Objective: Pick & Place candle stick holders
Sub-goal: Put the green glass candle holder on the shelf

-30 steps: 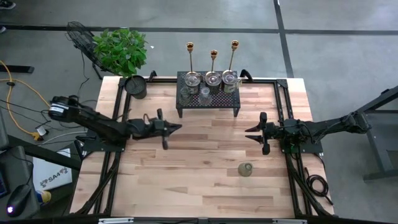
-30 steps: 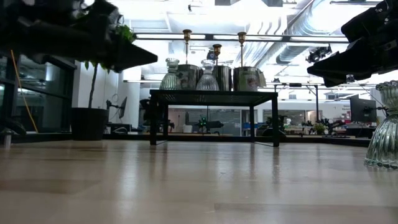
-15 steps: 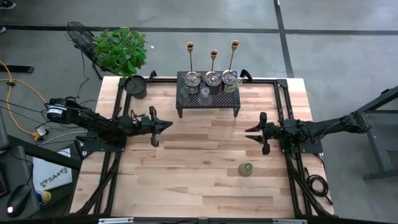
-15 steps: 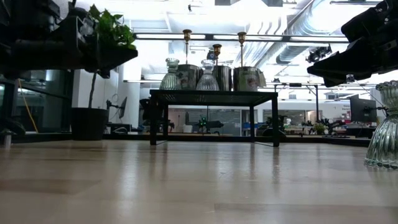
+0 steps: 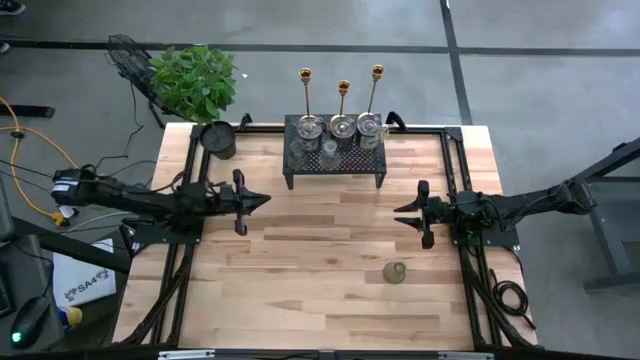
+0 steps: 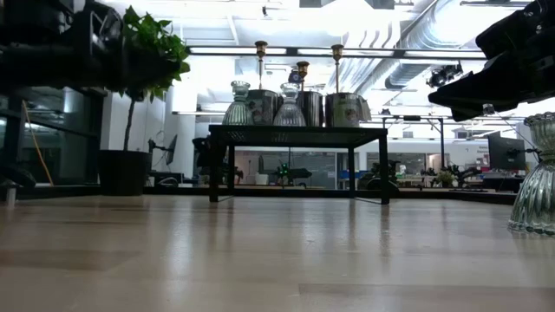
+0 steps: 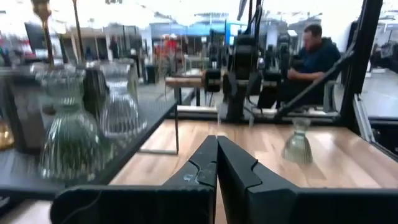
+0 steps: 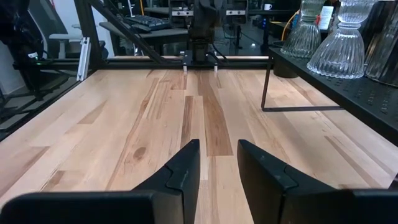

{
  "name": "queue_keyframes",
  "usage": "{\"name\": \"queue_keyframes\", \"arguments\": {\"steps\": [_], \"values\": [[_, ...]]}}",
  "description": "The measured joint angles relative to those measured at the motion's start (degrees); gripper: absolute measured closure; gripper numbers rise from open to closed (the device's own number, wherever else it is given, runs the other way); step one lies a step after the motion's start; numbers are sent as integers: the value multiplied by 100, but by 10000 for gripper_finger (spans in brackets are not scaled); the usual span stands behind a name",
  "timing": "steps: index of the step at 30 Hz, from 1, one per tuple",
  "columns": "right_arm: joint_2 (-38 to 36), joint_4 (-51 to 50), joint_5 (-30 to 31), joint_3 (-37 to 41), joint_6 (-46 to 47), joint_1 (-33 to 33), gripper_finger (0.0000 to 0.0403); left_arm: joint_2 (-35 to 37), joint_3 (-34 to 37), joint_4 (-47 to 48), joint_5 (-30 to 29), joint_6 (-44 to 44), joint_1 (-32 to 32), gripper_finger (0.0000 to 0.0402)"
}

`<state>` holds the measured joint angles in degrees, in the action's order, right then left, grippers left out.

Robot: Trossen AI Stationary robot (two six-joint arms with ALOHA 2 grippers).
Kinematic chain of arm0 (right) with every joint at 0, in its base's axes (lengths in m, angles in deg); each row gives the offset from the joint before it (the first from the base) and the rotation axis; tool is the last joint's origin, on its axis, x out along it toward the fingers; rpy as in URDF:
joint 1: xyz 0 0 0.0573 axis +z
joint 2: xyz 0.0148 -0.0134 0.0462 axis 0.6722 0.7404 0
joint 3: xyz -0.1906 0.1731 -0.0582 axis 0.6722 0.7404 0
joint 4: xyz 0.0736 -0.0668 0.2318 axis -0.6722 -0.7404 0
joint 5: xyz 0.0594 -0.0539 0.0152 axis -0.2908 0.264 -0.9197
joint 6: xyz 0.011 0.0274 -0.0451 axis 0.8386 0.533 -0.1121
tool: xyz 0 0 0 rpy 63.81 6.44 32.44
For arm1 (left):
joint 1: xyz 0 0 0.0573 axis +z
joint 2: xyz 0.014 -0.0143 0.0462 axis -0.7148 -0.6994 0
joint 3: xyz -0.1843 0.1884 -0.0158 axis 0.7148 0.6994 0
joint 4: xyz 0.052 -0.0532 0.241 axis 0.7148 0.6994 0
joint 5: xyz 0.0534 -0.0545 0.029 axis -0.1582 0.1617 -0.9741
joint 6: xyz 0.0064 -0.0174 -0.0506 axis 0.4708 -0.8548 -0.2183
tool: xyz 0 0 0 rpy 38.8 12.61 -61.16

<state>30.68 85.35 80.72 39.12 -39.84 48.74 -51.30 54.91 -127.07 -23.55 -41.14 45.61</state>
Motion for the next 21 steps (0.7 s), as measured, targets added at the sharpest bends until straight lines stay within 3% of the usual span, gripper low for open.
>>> {"name": "queue_keyframes", "arguments": {"steps": [7, 21], "values": [[0, 0, 0, 0, 0, -2, 304, 1644, 0, 1945, 1, -180, 0, 401], [0, 0, 0, 0, 0, -2, 304, 3541, 9, 4539, 232, -314, 0, 402]]}}
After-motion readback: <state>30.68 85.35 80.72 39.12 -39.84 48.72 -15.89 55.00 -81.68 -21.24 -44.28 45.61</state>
